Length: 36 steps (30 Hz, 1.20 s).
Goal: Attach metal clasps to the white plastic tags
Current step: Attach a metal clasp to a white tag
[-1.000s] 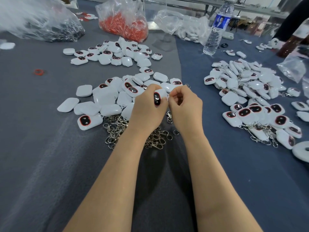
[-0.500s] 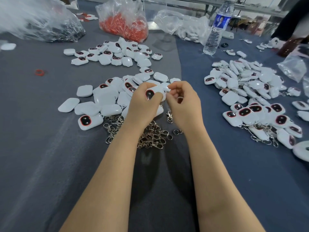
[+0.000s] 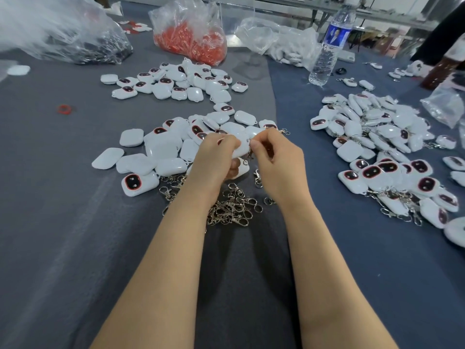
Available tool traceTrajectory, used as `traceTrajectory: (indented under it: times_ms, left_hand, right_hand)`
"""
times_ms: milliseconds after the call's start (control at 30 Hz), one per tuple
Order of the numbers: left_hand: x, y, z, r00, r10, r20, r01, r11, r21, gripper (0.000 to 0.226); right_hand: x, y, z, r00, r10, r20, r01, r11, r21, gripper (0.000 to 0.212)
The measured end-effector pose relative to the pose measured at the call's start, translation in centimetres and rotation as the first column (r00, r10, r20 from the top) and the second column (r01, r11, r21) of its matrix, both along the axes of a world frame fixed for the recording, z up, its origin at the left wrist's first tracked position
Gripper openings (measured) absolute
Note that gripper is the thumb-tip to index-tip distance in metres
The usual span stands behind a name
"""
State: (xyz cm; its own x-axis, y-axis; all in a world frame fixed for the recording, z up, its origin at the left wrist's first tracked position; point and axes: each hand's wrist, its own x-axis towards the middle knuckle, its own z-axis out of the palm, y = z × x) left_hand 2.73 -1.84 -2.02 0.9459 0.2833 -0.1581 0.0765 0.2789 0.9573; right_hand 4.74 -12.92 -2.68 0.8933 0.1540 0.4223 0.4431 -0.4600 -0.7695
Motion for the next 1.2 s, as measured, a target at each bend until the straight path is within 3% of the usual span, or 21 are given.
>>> traceTrajectory:
  times_ms: [33, 100, 167, 233, 300, 367, 433, 467, 600, 767, 833, 933, 1000, 1067, 1133, 1200]
  left_hand:
    - [-0.1, 0.0, -0.1, 0.999, 0.019, 0.035, -0.026, 0.976, 0.215, 0.007]
    - [-0.3, 0.1, -0.4, 0.991, -0.01, 0.137, -0.071, 0.814, 0.576, 0.015]
    - [-0.5, 0.1, -0.6, 0.976, -0.057, 0.211, -0.117, 0.676, 0.728, 0.016]
    - [-0.4, 0.0, -0.6, 0.966, -0.058, 0.253, -0.148, 0.678, 0.72, 0.016]
    - [-0.2, -0.3, -0.3, 0.974, 0.031, 0.224, -0.155, 0.813, 0.561, 0.015]
    - [-0.1, -0.3, 0.1, 0.991, 0.067, 0.118, -0.082, 0.988, 0.131, 0.008]
    - [0.0, 0.2, 0.2, 0.996, -0.054, 0.064, 0.072, 0.944, -0.321, 0.017]
    - [0.0, 0.6, 0.2, 0.99, -0.128, 0.064, 0.144, 0.883, -0.447, 0.018]
    - [-0.1, 1.4, 0.2, 0.934, -0.349, 0.076, 0.325, 0.742, -0.586, 0.025]
    - [-0.3, 1.3, 0.2, 0.932, -0.361, 0.044, 0.321, 0.76, -0.565, 0.025]
    - [-0.1, 1.1, 0.1, 0.969, -0.247, 0.028, 0.231, 0.855, -0.464, 0.022]
    - [0.0, 0.7, 0.2, 0.998, -0.011, 0.061, 0.015, 0.998, -0.068, 0.015]
    - [-0.3, 0.5, 0.1, 0.989, 0.066, 0.135, -0.099, 0.961, 0.256, 0.007]
    - [-0.7, 0.3, 0.0, 0.972, 0.022, 0.234, -0.142, 0.848, 0.51, 0.006]
    - [-0.8, 0.4, -0.2, 0.957, -0.063, 0.285, -0.139, 0.758, 0.637, 0.012]
    - [-0.7, 0.5, -0.3, 0.946, -0.105, 0.306, -0.132, 0.739, 0.661, 0.012]
  right_hand:
    - [0.1, -0.1, -0.1, 1.0, -0.003, 0.009, 0.004, 0.999, -0.046, 0.015]
    - [0.2, -0.2, -0.2, 1.0, -0.005, 0.004, 0.005, 0.992, -0.122, 0.015]
    - [0.3, -0.1, -0.4, 1.0, -0.022, -0.013, 0.02, 0.983, -0.182, 0.015]
    - [0.2, 0.0, -0.4, 0.999, -0.044, -0.022, 0.04, 0.988, -0.147, 0.015]
    - [0.0, 0.3, -0.3, 0.999, -0.017, -0.041, 0.017, 1.0, -0.017, 0.014]
    - [-0.1, 0.5, 0.1, 0.994, 0.047, -0.097, -0.033, 0.99, 0.137, 0.018]
    - [-0.3, 0.7, 0.4, 0.98, 0.136, -0.146, -0.092, 0.957, 0.275, 0.022]
    - [-0.3, 0.7, 0.5, 0.971, 0.182, -0.156, -0.124, 0.938, 0.323, 0.02]
    - [-0.3, 0.3, 1.0, 0.936, 0.313, -0.161, -0.219, 0.877, 0.428, 0.013]
    - [-0.2, 0.1, 1.2, 0.93, 0.313, -0.191, -0.213, 0.885, 0.413, 0.017]
    - [-0.1, -0.2, 1.1, 0.941, 0.267, -0.208, -0.189, 0.924, 0.333, 0.018]
    - [0.1, -0.4, 0.9, 0.943, 0.221, -0.248, -0.15, 0.95, 0.275, 0.017]
    - [0.3, -0.6, 0.7, 0.937, 0.196, -0.289, -0.117, 0.956, 0.27, 0.016]
    - [0.5, -0.8, 0.5, 0.924, 0.182, -0.337, -0.093, 0.96, 0.265, 0.016]
    - [0.6, -1.0, 0.2, 0.91, 0.178, -0.375, -0.08, 0.961, 0.264, 0.015]
    - [0.7, -1.1, 0.1, 0.903, 0.169, -0.394, -0.059, 0.96, 0.275, 0.014]
